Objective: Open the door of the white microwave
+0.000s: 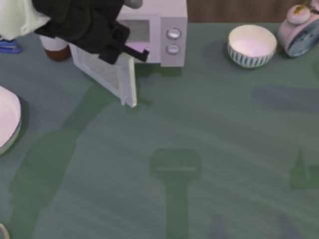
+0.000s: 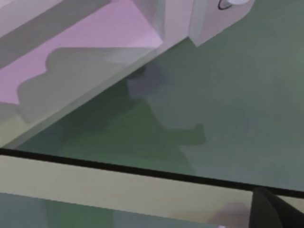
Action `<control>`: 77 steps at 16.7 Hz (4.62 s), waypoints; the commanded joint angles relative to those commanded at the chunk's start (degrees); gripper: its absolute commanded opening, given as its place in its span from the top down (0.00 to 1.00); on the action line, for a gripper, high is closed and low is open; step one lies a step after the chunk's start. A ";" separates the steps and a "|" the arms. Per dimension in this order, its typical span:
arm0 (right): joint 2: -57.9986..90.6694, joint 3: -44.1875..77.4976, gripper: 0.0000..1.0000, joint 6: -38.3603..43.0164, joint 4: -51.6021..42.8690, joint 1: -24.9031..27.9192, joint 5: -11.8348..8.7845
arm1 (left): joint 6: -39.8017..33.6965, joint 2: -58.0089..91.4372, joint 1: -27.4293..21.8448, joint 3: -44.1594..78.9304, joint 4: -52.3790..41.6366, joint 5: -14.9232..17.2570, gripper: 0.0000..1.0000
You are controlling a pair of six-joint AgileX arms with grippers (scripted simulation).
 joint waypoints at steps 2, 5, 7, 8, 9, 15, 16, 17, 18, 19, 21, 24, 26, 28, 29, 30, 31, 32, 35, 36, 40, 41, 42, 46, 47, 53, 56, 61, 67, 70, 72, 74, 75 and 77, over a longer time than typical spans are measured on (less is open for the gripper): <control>0.00 0.00 0.00 0.00 0.00 0.00 0.00 | 0.84 -0.06 0.30 -0.85 -0.03 0.52 1.00; 0.00 0.00 0.00 0.00 0.00 0.00 0.00 | 0.84 -0.06 0.30 -0.85 -0.03 0.52 1.00; 0.00 0.00 0.00 0.00 0.00 0.00 0.00 | 0.84 -0.06 0.30 -0.85 -0.03 0.52 1.00; 0.00 0.00 0.00 0.00 0.00 0.00 0.00 | 0.84 -0.06 0.30 -0.85 -0.03 0.52 1.00; 0.00 0.00 0.00 0.00 0.00 0.00 0.00 | 0.84 -0.06 0.30 -0.85 -0.03 0.52 1.00; 0.00 0.00 0.00 0.00 0.00 0.00 0.00 | 0.84 -0.06 0.30 -0.85 -0.03 0.52 1.00; 0.00 0.00 0.00 0.00 0.00 0.00 0.00 | 0.84 -0.06 0.30 -0.85 -0.03 0.52 1.00; 0.00 0.00 0.00 0.00 0.00 0.00 0.00 | 0.84 -0.06 0.30 -0.85 -0.03 0.52 1.00; 0.00 0.00 0.00 0.00 0.00 0.00 0.00 | 0.84 -0.06 0.30 -0.85 -0.03 0.52 1.00; 0.00 0.00 0.00 0.00 0.00 0.00 0.00 | 0.84 -0.06 0.30 -0.85 -0.03 0.52 1.00; 0.00 0.00 0.00 0.00 0.00 0.00 0.00 | 0.84 -0.06 0.30 -0.85 -0.03 0.52 1.00; 0.00 0.00 0.00 0.00 0.00 0.00 0.00 | 0.84 -0.06 0.30 -0.85 -0.03 0.52 1.00; 0.00 0.00 0.00 0.00 0.00 0.00 0.00 | 0.84 -0.06 0.30 -0.85 -0.03 0.52 1.00; 0.00 0.00 0.00 0.00 0.00 0.00 0.00 | 0.99 -2.74 -0.17 3.08 0.54 0.62 1.00; 0.00 0.00 0.00 0.00 0.00 0.00 0.00 | 1.66 -2.74 0.09 2.55 0.45 0.96 1.00; 0.00 0.00 0.00 0.00 0.00 0.00 0.00 | 2.68 -2.70 0.54 1.71 0.26 1.48 1.00; 0.00 0.00 0.00 0.00 0.00 0.00 0.00 | 3.91 -2.64 1.11 0.64 0.02 2.14 1.00; 0.00 0.00 0.00 0.00 0.00 0.00 0.00 | 5.27 -2.56 1.74 -0.52 -0.26 2.87 1.00; 0.00 0.00 0.00 0.00 0.00 0.00 0.00 | 8.58 -2.42 3.22 -3.31 -0.88 4.76 1.00; 0.00 0.00 0.00 0.00 0.00 0.00 0.00 | 8.90 -2.42 3.35 -3.57 -0.93 4.96 1.00; 0.00 0.00 0.00 0.00 0.00 0.00 0.00 | 8.90 -2.42 3.35 -3.57 -0.93 4.96 1.00; 0.00 0.00 0.00 0.00 0.00 0.00 0.00 | 8.90 -2.42 3.35 -3.57 -0.93 4.96 1.00; 0.00 0.00 0.00 0.00 0.00 0.00 0.00 | 8.90 -2.42 3.35 -3.57 -0.93 4.96 1.00; 0.00 0.00 0.00 0.00 0.00 0.00 0.00 | 8.90 -2.42 3.35 -3.57 -0.93 4.96 1.00; 0.00 0.00 0.00 0.00 0.00 0.00 0.00 | 8.90 -2.42 3.35 -3.57 -0.93 4.96 1.00; 0.00 0.00 0.00 0.00 0.00 0.00 0.00 | 8.90 -2.42 3.35 -3.57 -0.93 4.96 1.00; 0.00 0.00 0.00 0.00 0.00 0.00 0.00 | 8.90 -2.42 3.35 -3.57 -0.93 4.96 1.00; 0.00 0.00 0.00 0.00 0.00 0.00 0.00 | 8.65 -5.25 2.62 0.43 -0.21 5.27 1.00; 0.00 0.00 0.00 0.00 0.00 0.00 0.00 | 14.67 -4.31 5.43 -3.21 -2.07 8.00 1.00; 0.00 0.00 0.00 0.00 0.00 0.00 0.00 | 17.64 -3.95 6.80 -5.06 -2.94 9.40 1.00; 0.00 0.00 0.00 0.00 0.00 0.00 0.00 | 17.74 -3.94 6.85 -5.12 -2.96 9.45 1.00; 0.00 0.00 0.00 0.00 0.00 0.00 0.00 | 17.74 -3.94 6.85 -5.12 -2.96 9.45 1.00; 0.00 0.00 0.00 0.00 0.00 0.00 0.00 | 17.74 -3.94 6.85 -5.12 -2.96 9.45 1.00; 0.00 0.00 0.00 0.00 0.00 0.00 0.00 | 17.74 -3.94 6.85 -5.12 -2.96 9.45 1.00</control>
